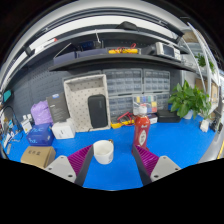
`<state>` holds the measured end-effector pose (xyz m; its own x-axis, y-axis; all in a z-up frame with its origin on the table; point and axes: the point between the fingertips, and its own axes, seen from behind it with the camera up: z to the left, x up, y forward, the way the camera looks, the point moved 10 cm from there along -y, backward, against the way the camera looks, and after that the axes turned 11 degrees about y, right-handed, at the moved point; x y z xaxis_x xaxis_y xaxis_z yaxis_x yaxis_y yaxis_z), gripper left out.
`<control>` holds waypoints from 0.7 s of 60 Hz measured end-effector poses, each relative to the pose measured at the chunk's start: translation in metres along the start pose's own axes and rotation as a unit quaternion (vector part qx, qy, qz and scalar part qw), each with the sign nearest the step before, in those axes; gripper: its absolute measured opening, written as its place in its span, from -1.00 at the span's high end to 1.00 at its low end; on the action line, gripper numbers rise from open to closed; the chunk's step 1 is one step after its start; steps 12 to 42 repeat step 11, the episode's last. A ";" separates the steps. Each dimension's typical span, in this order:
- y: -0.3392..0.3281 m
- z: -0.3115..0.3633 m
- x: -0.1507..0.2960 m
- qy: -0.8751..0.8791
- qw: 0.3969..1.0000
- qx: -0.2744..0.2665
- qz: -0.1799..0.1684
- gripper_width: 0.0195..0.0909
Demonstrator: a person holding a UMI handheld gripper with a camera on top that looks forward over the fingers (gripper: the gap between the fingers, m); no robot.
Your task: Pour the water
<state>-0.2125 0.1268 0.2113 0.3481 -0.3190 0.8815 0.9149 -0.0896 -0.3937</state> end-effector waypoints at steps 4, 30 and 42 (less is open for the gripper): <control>-0.008 0.012 0.002 -0.001 1.000 0.009 0.000 -0.72; -0.020 0.027 0.004 -0.020 1.000 0.016 -0.003 -0.72; -0.020 0.027 0.004 -0.020 1.000 0.016 -0.003 -0.72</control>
